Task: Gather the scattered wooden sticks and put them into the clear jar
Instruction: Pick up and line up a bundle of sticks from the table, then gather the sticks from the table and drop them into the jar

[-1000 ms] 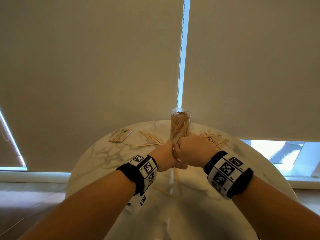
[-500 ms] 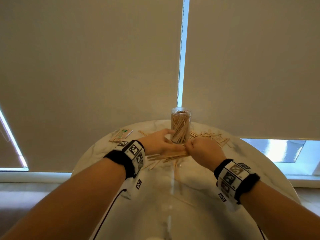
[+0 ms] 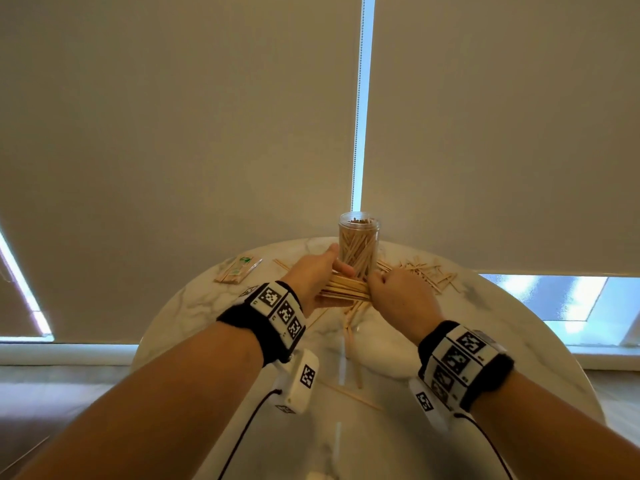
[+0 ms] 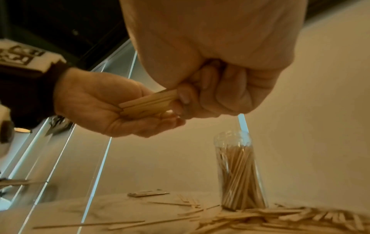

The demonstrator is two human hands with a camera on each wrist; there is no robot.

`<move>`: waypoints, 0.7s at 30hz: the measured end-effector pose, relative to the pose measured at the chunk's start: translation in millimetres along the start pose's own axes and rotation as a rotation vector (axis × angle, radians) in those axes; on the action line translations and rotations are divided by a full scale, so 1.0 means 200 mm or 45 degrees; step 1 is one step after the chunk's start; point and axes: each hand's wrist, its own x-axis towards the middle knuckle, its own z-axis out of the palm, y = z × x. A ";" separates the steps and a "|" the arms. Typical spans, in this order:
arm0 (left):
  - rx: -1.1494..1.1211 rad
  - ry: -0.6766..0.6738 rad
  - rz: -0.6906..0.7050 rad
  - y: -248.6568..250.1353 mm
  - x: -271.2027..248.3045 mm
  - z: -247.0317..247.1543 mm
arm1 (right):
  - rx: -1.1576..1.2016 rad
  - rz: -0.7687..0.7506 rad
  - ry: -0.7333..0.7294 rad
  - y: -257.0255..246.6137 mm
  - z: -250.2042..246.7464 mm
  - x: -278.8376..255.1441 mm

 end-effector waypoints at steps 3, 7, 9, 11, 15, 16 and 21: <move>0.228 0.041 0.013 -0.02 0.02 -0.01 | 0.008 0.028 0.036 -0.01 -0.02 0.01; 0.257 0.163 0.208 -0.08 0.08 -0.01 | 0.021 0.008 0.012 -0.02 0.03 0.02; 0.196 0.163 0.203 -0.09 0.08 -0.01 | -0.027 -0.038 0.035 -0.02 0.04 0.01; 0.131 0.123 0.181 -0.09 0.09 0.01 | -0.122 -0.058 0.072 -0.02 0.01 0.03; 0.013 0.118 0.091 -0.04 0.15 0.02 | -0.298 -0.025 0.102 0.01 -0.09 0.17; -0.024 0.148 0.073 -0.03 0.20 0.00 | -0.297 -0.002 0.119 0.02 -0.12 0.23; 0.050 0.267 0.136 0.05 0.42 -0.10 | -0.437 0.082 0.284 0.02 -0.36 0.59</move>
